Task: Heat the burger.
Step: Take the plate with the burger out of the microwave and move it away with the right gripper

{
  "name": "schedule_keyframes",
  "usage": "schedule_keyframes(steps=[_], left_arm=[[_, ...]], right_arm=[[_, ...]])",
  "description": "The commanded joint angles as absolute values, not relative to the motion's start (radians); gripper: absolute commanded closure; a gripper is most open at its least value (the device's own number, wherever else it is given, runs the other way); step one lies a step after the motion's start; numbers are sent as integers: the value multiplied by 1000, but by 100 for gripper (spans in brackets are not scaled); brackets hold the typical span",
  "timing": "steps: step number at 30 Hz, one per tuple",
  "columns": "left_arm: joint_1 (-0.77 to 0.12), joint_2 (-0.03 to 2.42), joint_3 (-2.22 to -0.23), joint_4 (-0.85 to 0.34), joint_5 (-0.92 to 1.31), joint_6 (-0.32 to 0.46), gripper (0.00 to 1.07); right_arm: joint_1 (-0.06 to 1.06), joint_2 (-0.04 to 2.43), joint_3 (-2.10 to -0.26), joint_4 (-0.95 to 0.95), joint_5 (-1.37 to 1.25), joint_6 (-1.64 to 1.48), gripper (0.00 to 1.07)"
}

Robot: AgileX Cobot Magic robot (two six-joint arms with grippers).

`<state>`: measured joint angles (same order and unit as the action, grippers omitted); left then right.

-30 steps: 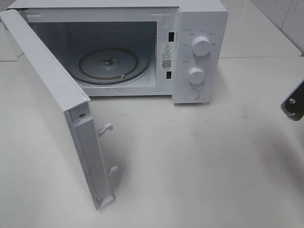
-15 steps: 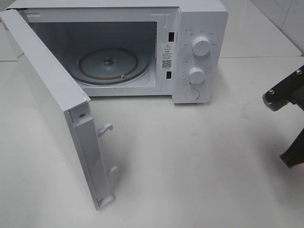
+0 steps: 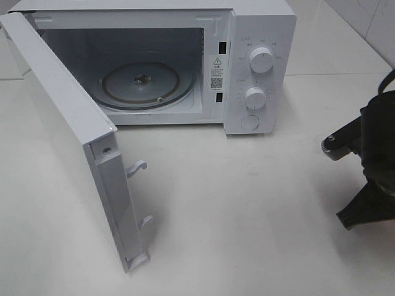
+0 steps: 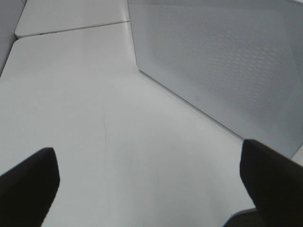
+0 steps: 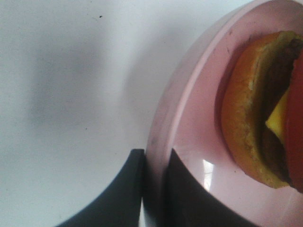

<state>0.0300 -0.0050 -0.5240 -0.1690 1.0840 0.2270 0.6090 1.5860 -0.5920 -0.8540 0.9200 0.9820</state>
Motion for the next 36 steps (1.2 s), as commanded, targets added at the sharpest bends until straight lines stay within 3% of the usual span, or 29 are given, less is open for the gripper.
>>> schedule_keyframes(steps=[1,16,28,33,35,36], left_arm=[[30,-24,-522,-176,1081,223,10],[30,-24,-522,-176,1081,223,10],[30,-24,-522,-176,1081,223,10],[30,-24,-522,-176,1081,223,10],[30,-24,-522,-176,1081,223,10],[30,-24,-522,-176,1081,223,10]], right_arm=[[606,1618,-602,-912,942,1013,106],[606,1785,-602,-1005,878,1269,101],[606,1869,-602,-1008,843,1296,98],[606,1873,-602,-1006,836,1295,91],[608,1866,-602,-993,833,1274,80],[608,1866,-602,-993,833,1274,80]])
